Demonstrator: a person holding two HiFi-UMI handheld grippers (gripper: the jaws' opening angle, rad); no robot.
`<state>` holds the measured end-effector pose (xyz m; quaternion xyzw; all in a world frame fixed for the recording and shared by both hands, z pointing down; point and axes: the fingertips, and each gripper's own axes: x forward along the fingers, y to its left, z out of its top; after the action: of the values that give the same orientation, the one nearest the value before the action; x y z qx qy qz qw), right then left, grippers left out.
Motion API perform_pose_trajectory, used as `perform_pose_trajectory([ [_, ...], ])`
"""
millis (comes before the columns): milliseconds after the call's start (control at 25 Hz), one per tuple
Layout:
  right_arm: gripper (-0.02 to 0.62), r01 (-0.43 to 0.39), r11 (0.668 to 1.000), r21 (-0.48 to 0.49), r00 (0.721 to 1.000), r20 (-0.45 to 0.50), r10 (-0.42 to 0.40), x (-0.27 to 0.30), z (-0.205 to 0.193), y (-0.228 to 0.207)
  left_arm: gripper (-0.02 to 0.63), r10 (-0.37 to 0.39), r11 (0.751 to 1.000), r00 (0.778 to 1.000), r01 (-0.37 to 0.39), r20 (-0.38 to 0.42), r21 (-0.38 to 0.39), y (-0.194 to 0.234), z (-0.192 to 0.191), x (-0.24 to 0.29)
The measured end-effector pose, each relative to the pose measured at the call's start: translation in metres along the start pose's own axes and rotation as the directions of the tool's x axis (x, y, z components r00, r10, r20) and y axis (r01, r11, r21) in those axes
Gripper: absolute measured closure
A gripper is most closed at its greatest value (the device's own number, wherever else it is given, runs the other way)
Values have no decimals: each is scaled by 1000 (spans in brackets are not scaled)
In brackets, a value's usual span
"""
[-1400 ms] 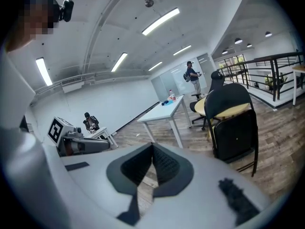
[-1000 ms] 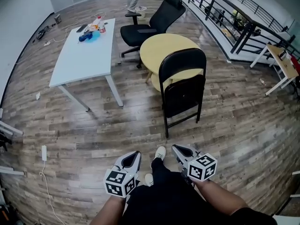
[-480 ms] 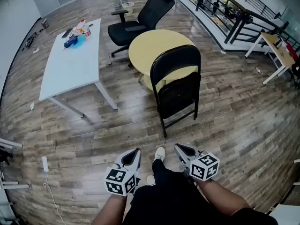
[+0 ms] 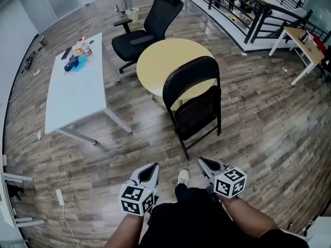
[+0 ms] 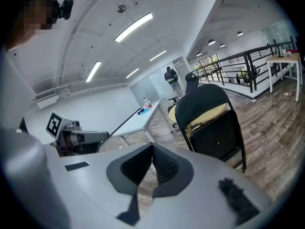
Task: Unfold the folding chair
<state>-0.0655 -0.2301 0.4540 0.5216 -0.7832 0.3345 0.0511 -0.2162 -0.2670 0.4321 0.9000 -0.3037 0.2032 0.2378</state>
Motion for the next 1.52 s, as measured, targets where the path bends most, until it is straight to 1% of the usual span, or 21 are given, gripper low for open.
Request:
perform_pose_trajectory([
  [160, 589, -9, 1000, -14, 1000, 22, 10, 9, 19, -8, 600, -23, 999, 1000, 23, -1, 29, 4, 24, 25],
  [320, 589, -6, 1000, -19, 1000, 24, 7, 15, 27, -23, 600, -95, 995, 995, 95, 3, 21, -9, 46, 48],
  [360, 589, -7, 1000, -25, 1000, 24, 8, 16, 31, -25, 598, -104, 994, 995, 103, 8, 26, -11, 51, 52],
  [600, 589, -9, 997, -76, 999, 46, 12, 26, 56, -45, 600, -98, 994, 994, 96, 47, 49, -2, 77, 79],
  [800, 589, -7, 999, -48, 999, 46, 10, 27, 46, -47, 600, -94, 993, 995, 92, 25, 75, 3, 77, 90],
  [920, 589, 21, 999, -32, 998, 61, -19, 21, 46, -57, 600, -99, 991, 995, 97, 14, 93, 5, 80, 99],
  [1040, 589, 65, 998, -8, 995, 72, -64, 12, 46, -71, 598, -110, 990, 994, 108, 8, 94, 1, 78, 109],
  [1160, 589, 90, 996, 9, 992, 82, -91, 9, 45, -75, 600, -138, 985, 990, 137, 0, 100, -5, 79, 116],
  [1320, 589, 116, 993, 9, 989, 88, -116, 12, 48, -77, 600, -175, 975, 984, 177, -26, 132, -5, 79, 128],
  [1520, 589, 181, 982, 46, 976, 116, -185, 19, 55, -92, 600, -226, 961, 972, 234, -71, 150, 4, 84, 150],
])
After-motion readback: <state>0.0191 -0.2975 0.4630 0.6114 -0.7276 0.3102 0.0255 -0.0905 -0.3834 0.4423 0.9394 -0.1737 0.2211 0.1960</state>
